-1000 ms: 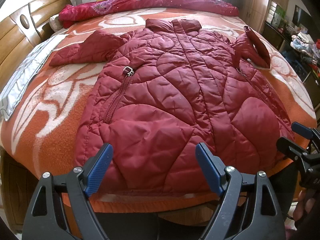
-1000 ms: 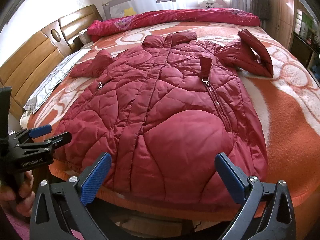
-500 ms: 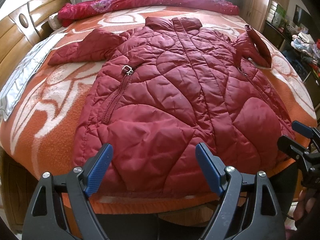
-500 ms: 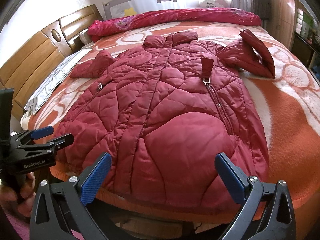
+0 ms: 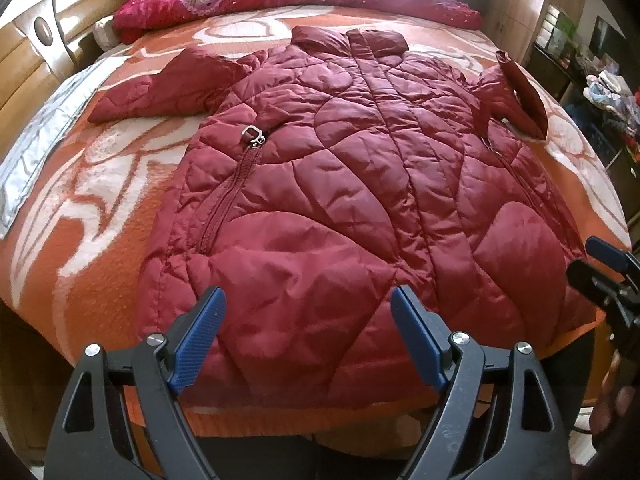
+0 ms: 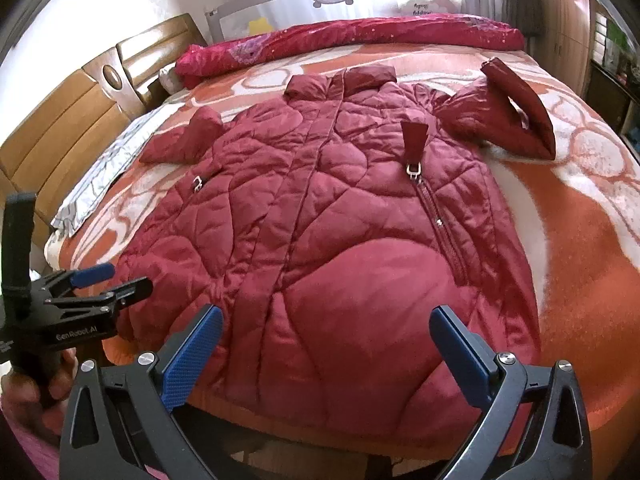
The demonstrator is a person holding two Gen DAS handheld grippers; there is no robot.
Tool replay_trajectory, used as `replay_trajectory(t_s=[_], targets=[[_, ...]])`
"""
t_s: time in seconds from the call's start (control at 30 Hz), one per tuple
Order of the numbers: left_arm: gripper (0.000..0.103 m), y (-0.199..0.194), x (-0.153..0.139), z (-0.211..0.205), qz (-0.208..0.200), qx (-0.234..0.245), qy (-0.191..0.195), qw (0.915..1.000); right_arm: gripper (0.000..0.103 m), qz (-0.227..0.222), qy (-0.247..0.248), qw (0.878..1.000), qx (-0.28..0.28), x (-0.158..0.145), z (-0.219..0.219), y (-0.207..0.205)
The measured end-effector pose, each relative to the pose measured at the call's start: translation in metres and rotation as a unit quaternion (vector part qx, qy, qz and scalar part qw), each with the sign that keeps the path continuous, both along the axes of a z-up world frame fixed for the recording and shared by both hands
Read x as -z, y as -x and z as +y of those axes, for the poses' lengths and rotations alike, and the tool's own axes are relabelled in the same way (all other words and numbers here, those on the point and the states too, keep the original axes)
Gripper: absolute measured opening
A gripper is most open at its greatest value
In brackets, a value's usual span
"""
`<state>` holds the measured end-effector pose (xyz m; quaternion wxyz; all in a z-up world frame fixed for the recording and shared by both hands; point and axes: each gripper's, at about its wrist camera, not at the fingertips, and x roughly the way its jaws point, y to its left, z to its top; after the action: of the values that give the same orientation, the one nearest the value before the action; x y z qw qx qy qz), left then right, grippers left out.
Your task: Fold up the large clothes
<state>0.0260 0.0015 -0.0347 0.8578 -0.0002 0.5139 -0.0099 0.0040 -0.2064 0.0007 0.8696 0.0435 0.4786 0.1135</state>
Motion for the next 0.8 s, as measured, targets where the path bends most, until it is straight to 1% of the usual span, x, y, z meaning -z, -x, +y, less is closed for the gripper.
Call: replay_trajectory(t_s=[0.23,0.47,0.63,0.8], targets=[[0.085,-0.021,0.006,0.010,0.014,-0.008,0.010,0.9998,0.103,-0.014,-0.002,0.999,0.032,-0.004,-0.030,-0.030],[0.085,-0.047,0.008,0.020,0.030,-0.018,0.038,0.9986,0.103,-0.027,0.005,0.997,0.067,-0.010,-0.069,-0.061],[0.085,-0.067,0.004,0.020,0.019,-0.016,0.021,0.9995,0.102,-0.035,0.029,0.995,0.087,-0.012,-0.097,-0.088],[0.085,-0.093,0.000,0.021,0.006,-0.016,0.008,0.9998,0.102,-0.047,0.052,0.992,0.108,-0.010,-0.126,-0.127]])
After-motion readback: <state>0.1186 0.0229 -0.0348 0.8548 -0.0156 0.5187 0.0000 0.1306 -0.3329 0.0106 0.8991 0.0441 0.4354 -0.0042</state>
